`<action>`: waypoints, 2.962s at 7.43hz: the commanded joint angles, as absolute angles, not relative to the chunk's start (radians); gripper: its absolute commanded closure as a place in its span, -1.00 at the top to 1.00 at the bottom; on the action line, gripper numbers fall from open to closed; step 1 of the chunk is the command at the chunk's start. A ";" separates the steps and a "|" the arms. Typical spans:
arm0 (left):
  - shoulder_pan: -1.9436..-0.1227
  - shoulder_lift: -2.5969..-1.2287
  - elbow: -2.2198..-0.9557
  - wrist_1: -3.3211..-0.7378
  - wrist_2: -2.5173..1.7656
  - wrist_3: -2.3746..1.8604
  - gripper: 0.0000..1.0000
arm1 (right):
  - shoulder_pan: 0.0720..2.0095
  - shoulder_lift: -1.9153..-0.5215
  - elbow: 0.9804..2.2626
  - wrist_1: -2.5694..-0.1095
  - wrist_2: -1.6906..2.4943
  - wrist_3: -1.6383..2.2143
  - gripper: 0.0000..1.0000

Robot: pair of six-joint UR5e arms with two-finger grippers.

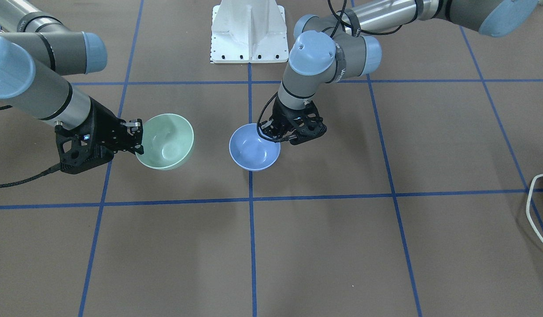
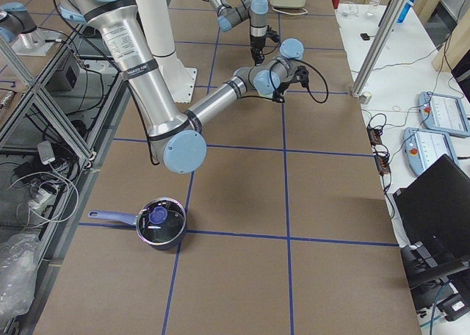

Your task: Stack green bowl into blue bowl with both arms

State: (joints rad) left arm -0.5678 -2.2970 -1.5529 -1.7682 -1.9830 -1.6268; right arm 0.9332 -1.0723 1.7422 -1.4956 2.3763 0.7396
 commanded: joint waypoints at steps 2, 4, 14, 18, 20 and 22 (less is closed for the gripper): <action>-0.552 -2.299 -1.489 -1.871 -1.971 -1.640 -0.73 | 0.876 -0.983 1.784 -1.575 2.341 0.834 -1.00; -0.561 -2.283 -1.528 -1.870 -1.970 -1.541 0.32 | 0.848 -0.956 1.784 -1.577 2.321 0.873 -1.00; -0.770 -1.997 -1.718 -1.876 -2.080 -1.150 0.73 | 0.638 -0.848 1.519 -1.421 2.108 0.910 -1.00; -0.769 -1.996 -1.717 -1.876 -2.080 -1.150 0.73 | 0.638 -0.842 1.514 -1.417 2.096 0.907 -1.00; -0.767 -1.996 -1.715 -1.876 -2.080 -1.150 0.73 | 0.640 -0.839 1.513 -1.419 2.079 0.908 -1.00; -0.764 -1.994 -1.715 -1.876 -2.080 -1.158 0.73 | 0.640 -0.833 1.490 -1.417 2.057 0.910 -1.00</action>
